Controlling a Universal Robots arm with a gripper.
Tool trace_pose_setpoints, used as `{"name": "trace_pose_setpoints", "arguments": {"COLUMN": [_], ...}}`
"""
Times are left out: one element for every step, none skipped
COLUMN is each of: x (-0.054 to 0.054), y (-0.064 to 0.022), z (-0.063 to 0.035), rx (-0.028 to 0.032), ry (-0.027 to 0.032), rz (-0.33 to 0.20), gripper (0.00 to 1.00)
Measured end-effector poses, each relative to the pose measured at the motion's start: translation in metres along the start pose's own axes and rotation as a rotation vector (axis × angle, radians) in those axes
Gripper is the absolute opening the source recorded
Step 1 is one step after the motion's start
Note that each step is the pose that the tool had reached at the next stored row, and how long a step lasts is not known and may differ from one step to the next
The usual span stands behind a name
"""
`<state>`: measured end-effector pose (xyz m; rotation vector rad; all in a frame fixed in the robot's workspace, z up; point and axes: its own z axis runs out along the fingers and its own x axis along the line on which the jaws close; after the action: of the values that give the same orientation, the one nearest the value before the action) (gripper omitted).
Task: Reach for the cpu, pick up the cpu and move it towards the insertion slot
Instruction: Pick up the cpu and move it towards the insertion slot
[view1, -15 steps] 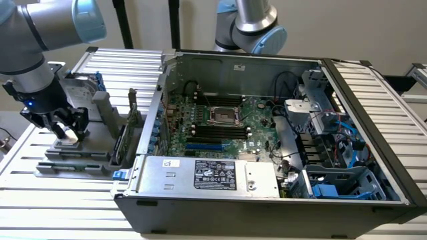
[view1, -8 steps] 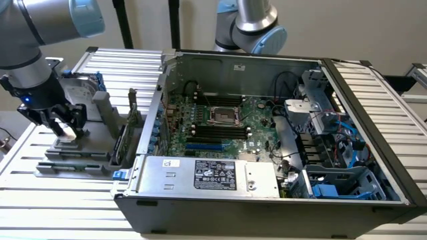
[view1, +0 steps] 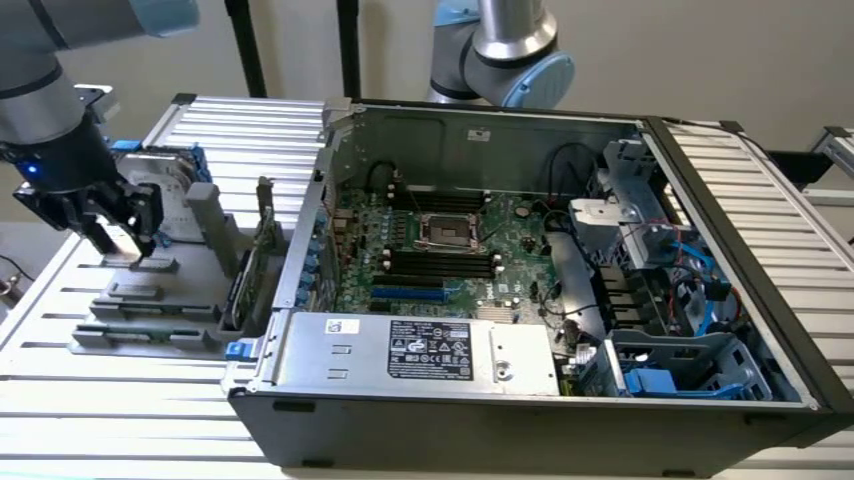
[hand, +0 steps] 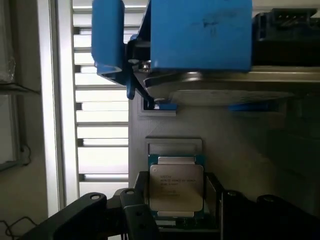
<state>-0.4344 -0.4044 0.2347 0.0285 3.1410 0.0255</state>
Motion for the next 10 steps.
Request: {"name": "trace_pose_setpoints", "arguments": {"x": [0.0,0.0,0.0,-0.001,-0.001,-0.002,-0.002,-0.003,-0.004,-0.006], "y": [0.0001,0.0001,0.0002,0.0003,0.0003,0.0004,0.0005,0.0006,0.0007,0.0008], "z": [-0.0044,-0.009,-0.0135,-0.018,-0.0225,-0.0272,-0.0316,-0.0364,-0.0409,-0.0454], "rx": [0.0001,0.0,0.0,0.0001,0.0001,0.0001,0.0001,0.0,0.0001,0.0002], "ry": [0.0002,0.0001,0.0001,0.0002,0.0002,0.0003,0.0004,0.0003,0.0004,0.0007], "rz": [0.0,0.0,0.0,0.0,0.0,0.0,0.0,0.0,0.0,0.0], "gripper": [0.55,0.55,0.55,0.55,0.55,0.55,0.55,0.55,0.55,0.55]}}
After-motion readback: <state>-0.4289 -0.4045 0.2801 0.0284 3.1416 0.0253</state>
